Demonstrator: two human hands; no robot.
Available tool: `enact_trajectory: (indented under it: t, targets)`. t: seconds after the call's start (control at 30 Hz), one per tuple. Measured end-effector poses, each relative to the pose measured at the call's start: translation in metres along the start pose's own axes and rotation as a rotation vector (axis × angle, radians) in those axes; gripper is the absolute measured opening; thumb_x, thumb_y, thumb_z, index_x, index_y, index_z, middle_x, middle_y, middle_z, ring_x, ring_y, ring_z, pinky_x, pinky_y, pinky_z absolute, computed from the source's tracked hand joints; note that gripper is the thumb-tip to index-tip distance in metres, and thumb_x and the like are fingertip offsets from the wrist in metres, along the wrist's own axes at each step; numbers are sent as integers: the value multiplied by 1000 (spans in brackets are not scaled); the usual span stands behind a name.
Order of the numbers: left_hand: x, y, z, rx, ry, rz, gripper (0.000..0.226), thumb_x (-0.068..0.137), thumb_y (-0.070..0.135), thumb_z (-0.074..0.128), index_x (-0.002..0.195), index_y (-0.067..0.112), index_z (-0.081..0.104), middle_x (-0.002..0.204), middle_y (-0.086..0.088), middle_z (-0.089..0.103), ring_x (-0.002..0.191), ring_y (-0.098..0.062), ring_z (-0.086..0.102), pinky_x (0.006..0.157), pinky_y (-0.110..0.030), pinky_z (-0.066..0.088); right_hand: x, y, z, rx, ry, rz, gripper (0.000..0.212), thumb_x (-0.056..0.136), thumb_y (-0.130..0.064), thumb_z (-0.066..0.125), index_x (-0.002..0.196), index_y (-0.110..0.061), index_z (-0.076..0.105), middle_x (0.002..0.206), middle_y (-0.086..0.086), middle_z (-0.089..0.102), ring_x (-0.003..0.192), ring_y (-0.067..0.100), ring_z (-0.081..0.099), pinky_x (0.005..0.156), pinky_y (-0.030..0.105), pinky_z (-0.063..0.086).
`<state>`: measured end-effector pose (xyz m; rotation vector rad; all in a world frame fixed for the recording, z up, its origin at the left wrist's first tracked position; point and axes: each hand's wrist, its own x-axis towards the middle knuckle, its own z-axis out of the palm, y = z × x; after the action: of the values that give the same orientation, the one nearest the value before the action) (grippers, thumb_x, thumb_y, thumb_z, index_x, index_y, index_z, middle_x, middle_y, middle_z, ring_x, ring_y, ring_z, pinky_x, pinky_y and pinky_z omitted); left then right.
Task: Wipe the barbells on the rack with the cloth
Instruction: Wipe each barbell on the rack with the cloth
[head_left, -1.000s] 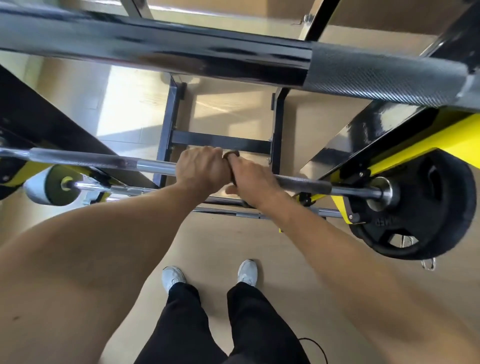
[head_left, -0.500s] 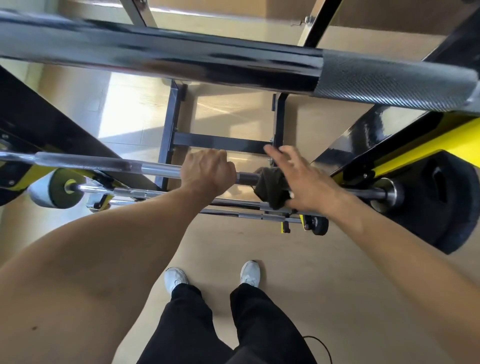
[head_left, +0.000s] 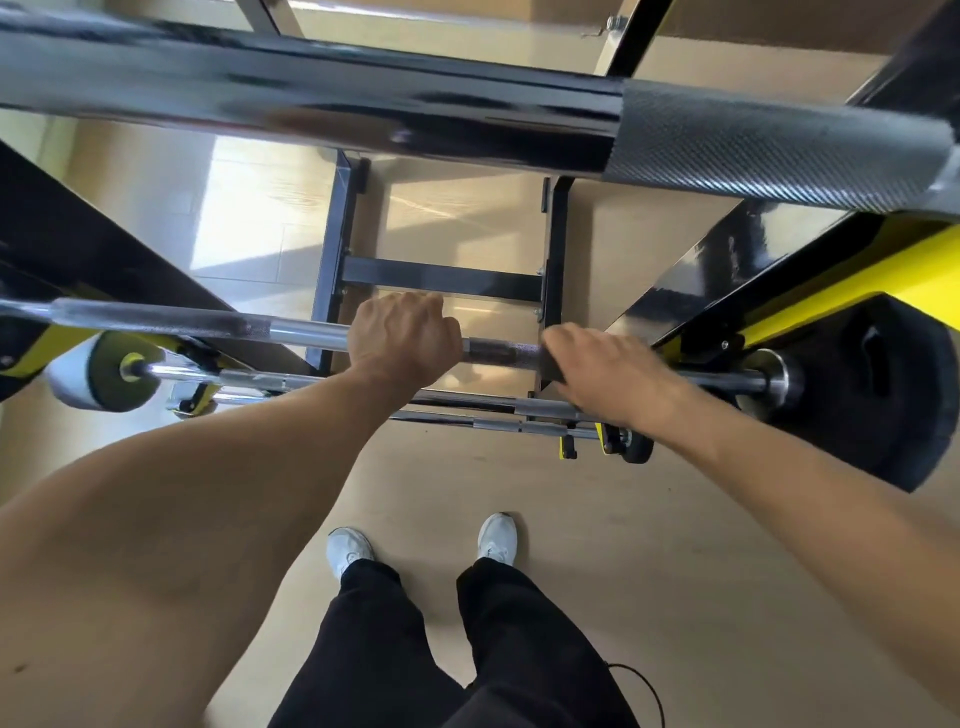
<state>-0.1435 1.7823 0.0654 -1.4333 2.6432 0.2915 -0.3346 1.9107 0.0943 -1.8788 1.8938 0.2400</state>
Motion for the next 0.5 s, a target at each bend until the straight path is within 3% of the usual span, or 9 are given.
enact_trajectory:
  t: [0.17, 0.33, 0.4, 0.5]
  targets:
    - [0, 2, -5, 10, -23, -8, 27, 92, 31, 41, 70, 17, 48, 58, 7, 34, 50, -10, 28, 61, -31, 29, -31, 28, -15, -97, -53, 37, 37, 93, -48, 58, 108, -20, 39, 96, -3, 50, 88, 20, 60, 65, 28, 39]
    - [0, 3, -3, 30, -13, 22, 31, 93, 31, 40, 65, 18, 42, 57, 7, 34, 50, -7, 29, 59, -30, 27, 28, -8, -15, 26, -215, 42, 46, 73, -56, 78, 90, -17, 60, 83, -2, 58, 80, 18, 59, 69, 30, 47]
    - [0, 3, -2, 45, -2, 29, 34, 93, 32, 40, 62, 20, 37, 58, 6, 39, 50, -8, 33, 58, -30, 29, 57, -37, -6, 135, -166, 29, 45, 71, -52, 81, 94, -17, 63, 89, 1, 62, 83, 20, 60, 70, 31, 45]
    - [1, 4, -4, 93, -21, 25, 29, 91, 29, 41, 65, 18, 45, 63, 4, 47, 55, -15, 42, 61, -32, 32, 82, -73, 5, 264, -40, 16, 46, 73, -44, 82, 106, -18, 62, 101, 6, 67, 90, 26, 62, 77, 34, 46]
